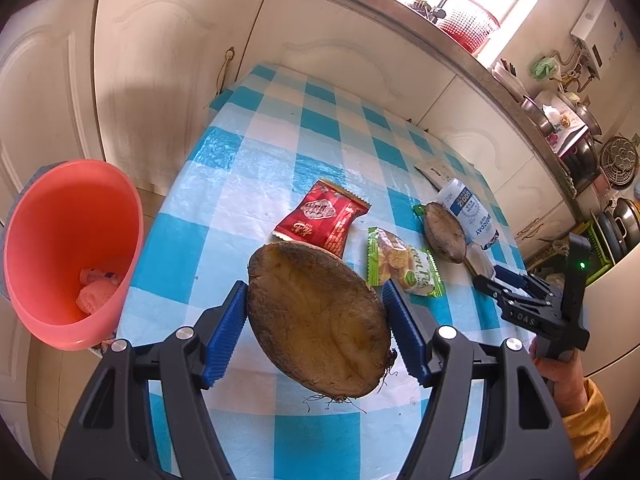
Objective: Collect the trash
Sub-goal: 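Grasp the silver foil tray with right tool while left tool holds the potato peel, then carry potato peel and foil tray over the orange bucket and open both tools, then move both open tools back over the table, then grasp the green snack wrapper with left tool while right tool grasps the MAGICDAY bottle, then carry wrapper and bottle over the orange bucket and open both tools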
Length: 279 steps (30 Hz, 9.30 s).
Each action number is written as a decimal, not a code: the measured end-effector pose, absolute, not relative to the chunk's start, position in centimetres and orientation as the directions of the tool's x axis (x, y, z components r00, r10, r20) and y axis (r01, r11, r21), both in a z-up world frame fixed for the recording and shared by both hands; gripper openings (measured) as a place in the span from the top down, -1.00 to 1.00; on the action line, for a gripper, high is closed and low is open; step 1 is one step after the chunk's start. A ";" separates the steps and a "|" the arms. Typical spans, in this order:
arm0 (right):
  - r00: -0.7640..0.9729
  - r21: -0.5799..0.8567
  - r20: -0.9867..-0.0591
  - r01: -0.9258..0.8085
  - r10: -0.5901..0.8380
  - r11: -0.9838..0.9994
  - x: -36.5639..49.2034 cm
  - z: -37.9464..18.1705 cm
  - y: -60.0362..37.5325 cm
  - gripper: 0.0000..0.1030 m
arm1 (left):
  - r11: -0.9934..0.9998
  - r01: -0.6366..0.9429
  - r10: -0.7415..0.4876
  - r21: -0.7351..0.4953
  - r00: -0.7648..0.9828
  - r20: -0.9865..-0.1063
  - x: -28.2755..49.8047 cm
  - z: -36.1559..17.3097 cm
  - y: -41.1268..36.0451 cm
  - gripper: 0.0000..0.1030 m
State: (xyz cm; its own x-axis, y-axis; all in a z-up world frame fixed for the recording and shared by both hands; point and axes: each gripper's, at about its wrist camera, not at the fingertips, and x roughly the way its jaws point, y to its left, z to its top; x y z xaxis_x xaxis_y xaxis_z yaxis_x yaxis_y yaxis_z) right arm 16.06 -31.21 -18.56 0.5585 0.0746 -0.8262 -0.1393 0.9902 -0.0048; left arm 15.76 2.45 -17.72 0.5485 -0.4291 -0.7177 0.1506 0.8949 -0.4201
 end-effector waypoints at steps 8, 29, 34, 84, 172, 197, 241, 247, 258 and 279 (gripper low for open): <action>0.567 0.036 -0.817 -0.129 0.104 0.991 12.5 -18.3 -29.5 -0.28 | 0.898 0.147 -0.424 -0.416 0.548 -0.721 15.2 -18.3 3.1 -0.34; 0.582 0.102 -0.776 -0.264 0.243 0.959 11.0 -14.0 -21.4 -0.28 | 0.890 0.043 -0.381 -0.454 0.618 -0.687 12.9 -18.3 9.9 -0.34; 0.574 0.116 -0.761 -0.339 0.303 0.934 12.1 -12.6 -18.0 -0.28 | 0.887 -0.022 -0.333 -0.461 0.660 -0.673 12.1 -18.0 13.5 -0.34; 0.372 0.204 -0.789 -0.592 0.488 0.780 23.5 -16.3 5.3 -0.72 | 0.858 -0.359 -0.027 -0.367 0.682 -0.731 15.9 -23.4 25.1 -0.70; 0.746 0.414 -0.524 -0.198 0.411 0.888 17.9 -12.4 -36.5 -0.91 | 0.921 0.330 -0.369 -0.205 0.578 -0.728 16.0 -18.3 -10.3 -0.87; 0.669 0.244 -0.643 -0.283 0.373 0.928 21.2 -14.4 -31.3 -0.91 | 0.931 0.332 -0.323 -0.153 0.552 -0.768 19.4 -19.4 -12.3 -0.80; 0.672 0.104 -0.713 -0.181 0.200 0.978 18.6 -15.9 -30.1 0.12 | 0.913 0.302 -0.403 -0.273 0.578 -0.709 18.3 -18.7 -8.6 0.41; 0.691 0.105 -0.694 -0.178 0.200 0.978 17.9 -14.6 -29.3 0.12 | 0.914 0.292 -0.404 -0.281 0.608 -0.684 17.9 -17.7 -7.4 0.41; 0.715 0.068 -0.662 -0.242 0.225 0.968 17.6 -11.5 -25.0 0.12 | 0.924 0.249 -0.380 -0.289 0.678 -0.629 17.1 -15.1 -3.3 0.41; 0.647 0.030 -0.655 -0.493 0.390 0.870 19.4 -9.0 -10.3 0.12 | 0.951 0.035 -0.216 -0.307 0.787 -0.579 14.3 -13.0 10.2 0.41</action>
State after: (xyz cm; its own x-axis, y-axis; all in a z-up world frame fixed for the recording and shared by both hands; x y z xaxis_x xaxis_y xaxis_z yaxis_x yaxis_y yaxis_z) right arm 19.37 -10.34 -9.02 0.6473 0.3896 -0.6551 -0.4929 0.8695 0.0300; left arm 14.28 10.21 -13.00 0.7866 -0.2157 -0.5786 0.0353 0.9512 -0.3065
